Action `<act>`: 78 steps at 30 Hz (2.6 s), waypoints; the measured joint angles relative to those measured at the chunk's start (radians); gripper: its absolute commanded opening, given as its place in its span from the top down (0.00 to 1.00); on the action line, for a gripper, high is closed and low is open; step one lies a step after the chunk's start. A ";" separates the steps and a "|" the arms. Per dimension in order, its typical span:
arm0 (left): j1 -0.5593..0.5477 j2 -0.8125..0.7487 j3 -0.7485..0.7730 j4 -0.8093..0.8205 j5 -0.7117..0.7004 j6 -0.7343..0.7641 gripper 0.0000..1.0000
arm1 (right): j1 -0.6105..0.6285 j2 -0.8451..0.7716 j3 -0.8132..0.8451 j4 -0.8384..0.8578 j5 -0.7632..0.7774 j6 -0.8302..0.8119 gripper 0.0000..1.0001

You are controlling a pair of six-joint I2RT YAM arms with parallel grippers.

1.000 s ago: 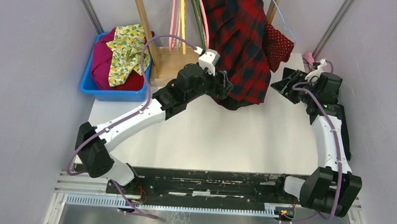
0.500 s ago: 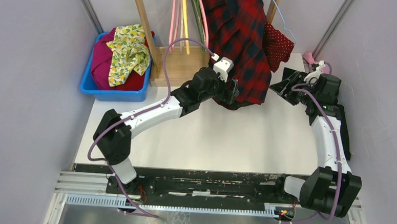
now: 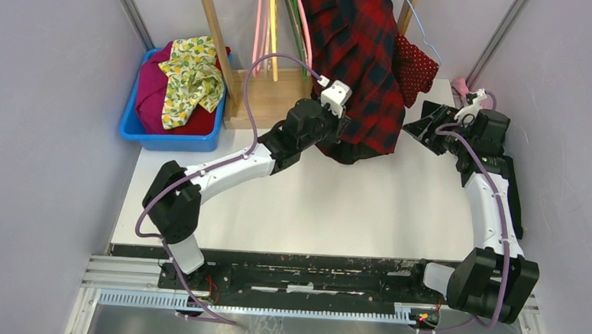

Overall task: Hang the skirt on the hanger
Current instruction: Adjust the skirt on the hanger.

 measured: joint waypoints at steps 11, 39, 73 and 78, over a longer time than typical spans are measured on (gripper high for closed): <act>0.013 -0.077 0.031 -0.200 -0.047 -0.026 0.97 | 0.000 -0.001 -0.013 0.014 -0.003 0.006 0.38; 0.353 -0.483 0.183 -0.607 -0.087 -0.139 0.97 | -0.001 -0.001 -0.012 0.011 -0.019 0.014 0.39; 0.304 -0.601 -0.044 -0.471 0.452 -0.462 0.97 | 0.095 0.235 0.253 0.130 -0.006 0.104 0.47; 0.267 -0.638 -0.109 -0.371 0.491 -0.510 0.97 | 0.127 0.306 0.253 0.138 0.005 0.115 0.47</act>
